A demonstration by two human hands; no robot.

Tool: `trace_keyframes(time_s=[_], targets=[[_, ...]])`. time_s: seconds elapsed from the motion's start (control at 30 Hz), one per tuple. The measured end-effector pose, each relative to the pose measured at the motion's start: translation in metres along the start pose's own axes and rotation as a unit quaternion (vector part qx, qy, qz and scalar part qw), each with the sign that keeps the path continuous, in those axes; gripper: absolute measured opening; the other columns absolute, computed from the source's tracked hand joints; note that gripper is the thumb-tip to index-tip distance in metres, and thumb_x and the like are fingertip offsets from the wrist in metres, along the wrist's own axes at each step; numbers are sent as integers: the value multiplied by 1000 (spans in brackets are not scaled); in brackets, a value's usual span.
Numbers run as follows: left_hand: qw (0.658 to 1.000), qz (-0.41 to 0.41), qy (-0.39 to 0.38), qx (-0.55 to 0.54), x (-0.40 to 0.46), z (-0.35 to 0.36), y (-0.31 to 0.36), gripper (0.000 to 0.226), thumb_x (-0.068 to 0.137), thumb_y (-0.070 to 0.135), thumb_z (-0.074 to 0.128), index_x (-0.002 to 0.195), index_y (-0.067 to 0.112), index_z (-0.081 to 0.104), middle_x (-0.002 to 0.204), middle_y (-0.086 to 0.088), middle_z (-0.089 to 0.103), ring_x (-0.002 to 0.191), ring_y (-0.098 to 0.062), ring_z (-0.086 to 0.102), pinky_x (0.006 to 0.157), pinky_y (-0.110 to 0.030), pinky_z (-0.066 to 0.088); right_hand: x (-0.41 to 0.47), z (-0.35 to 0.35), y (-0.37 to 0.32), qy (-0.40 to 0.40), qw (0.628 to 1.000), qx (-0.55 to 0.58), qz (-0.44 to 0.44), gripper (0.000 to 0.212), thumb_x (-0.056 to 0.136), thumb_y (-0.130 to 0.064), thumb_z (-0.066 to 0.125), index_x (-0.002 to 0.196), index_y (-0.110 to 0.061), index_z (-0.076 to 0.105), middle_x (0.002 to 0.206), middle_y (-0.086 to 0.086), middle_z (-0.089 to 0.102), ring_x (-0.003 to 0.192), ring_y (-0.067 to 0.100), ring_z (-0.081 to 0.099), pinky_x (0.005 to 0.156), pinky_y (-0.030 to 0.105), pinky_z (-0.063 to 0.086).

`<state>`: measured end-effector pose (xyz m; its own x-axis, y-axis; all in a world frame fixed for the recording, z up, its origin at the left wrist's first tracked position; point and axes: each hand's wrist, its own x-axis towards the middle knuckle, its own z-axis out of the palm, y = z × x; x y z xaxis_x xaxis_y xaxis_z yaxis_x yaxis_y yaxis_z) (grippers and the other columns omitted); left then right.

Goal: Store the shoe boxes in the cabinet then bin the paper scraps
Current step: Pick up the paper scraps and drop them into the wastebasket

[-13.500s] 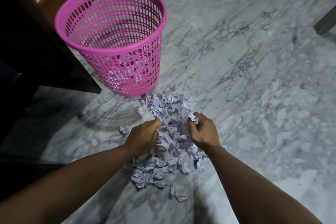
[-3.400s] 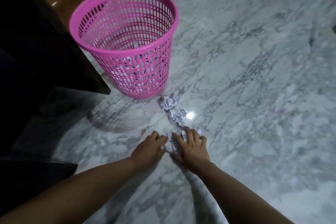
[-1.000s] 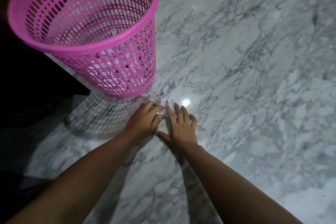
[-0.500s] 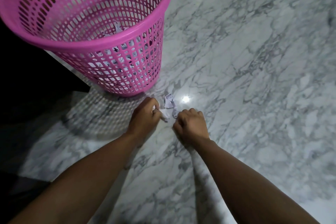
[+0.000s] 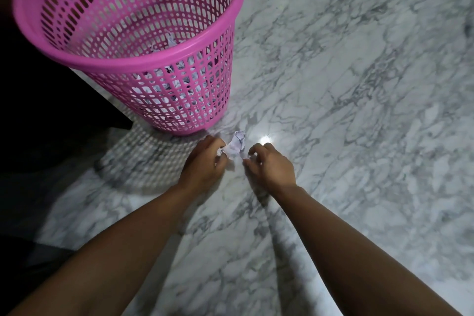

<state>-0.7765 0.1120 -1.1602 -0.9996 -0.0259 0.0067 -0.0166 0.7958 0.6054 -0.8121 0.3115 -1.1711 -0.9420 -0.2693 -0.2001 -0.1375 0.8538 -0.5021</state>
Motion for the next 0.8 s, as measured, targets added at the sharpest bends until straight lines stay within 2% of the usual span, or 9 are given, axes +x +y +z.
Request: trace_keyframes(time_s=[0.1, 0.2, 0.27, 0.33, 0.47, 0.53, 0.63, 0.7, 0.8], targets=[[993, -63, 68, -77, 7, -13, 10, 7, 88, 15, 51, 88, 21, 47, 84, 3, 50, 78, -23, 49, 67, -35, 37, -1, -1, 6, 30, 997, 74, 15, 15, 89, -34, 65, 88, -22, 57, 92, -6, 60, 74, 21, 59, 60, 32, 42], [983, -103, 118, -90, 12, -24, 12, 6, 83, 11, 44, 88, 11, 48, 84, -3, 53, 81, -28, 48, 69, -37, 35, 2, -14, 6, 71, 974, 199, 76, 10, 83, -23, 65, 86, -24, 55, 82, -5, 67, 75, 18, 63, 66, 35, 48], [989, -89, 113, -34, 10, -29, 7, 27, 82, 14, 41, 100, 4, 59, 102, -15, 63, 99, -33, 57, 85, -40, 43, 8, -23, 2, 77, 964, 241, 81, 13, 87, -21, 57, 98, -28, 55, 80, -2, 70, 78, 15, 65, 69, 35, 51], [995, -39, 77, 46, 3, -32, 2, 29, 84, 25, 38, 95, 5, 56, 98, -16, 60, 96, -34, 57, 83, -42, 41, 16, -29, -7, 69, 965, 246, 62, 18, 88, -23, 45, 102, -31, 54, 72, 1, 68, 79, 18, 70, 70, 39, 53], [989, 3, 5, 151, -10, -36, -6, 23, 80, 39, 45, 84, 18, 37, 87, -8, 47, 84, -34, 50, 66, -41, 32, 38, -35, -32, 78, 985, 147, 43, 24, 101, -44, 41, 104, -28, 58, 71, -2, 67, 79, 25, 68, 65, 35, 45], [985, 7, -7, 171, -15, -34, -10, 37, 81, 53, 51, 85, 21, 34, 89, -7, 49, 87, -33, 51, 69, -41, 37, 46, -33, -41, 50, 996, 70, 17, 42, 99, -64, 40, 117, -29, 56, 92, 0, 73, 90, 27, 69, 69, 35, 48], [979, -14, -10, 203, -17, -28, -11, 59, 78, 78, 54, 89, 21, 41, 96, -6, 54, 95, -29, 52, 75, -40, 42, 52, -26, -48, -25, 999, -35, -29, 67, 90, -79, 43, 138, -33, 42, 122, 7, 62, 99, 32, 68, 70, 38, 50], [979, -14, -36, 201, -16, -20, -10, 65, 77, 81, 52, 99, 20, 47, 105, -5, 54, 102, -28, 51, 82, -40, 43, 53, -16, -48, -62, 991, -109, -40, 68, 90, -78, 43, 141, -32, 38, 128, 10, 52, 101, 34, 65, 67, 38, 47], [976, 23, -77, 205, -18, -4, -3, 60, 80, 74, 52, 110, 23, 47, 112, 0, 48, 105, -25, 48, 89, -42, 43, 46, -3, -42, -70, 988, -132, -36, 46, 102, -56, 44, 132, -21, 45, 126, 13, 45, 105, 35, 59, 67, 37, 40]])
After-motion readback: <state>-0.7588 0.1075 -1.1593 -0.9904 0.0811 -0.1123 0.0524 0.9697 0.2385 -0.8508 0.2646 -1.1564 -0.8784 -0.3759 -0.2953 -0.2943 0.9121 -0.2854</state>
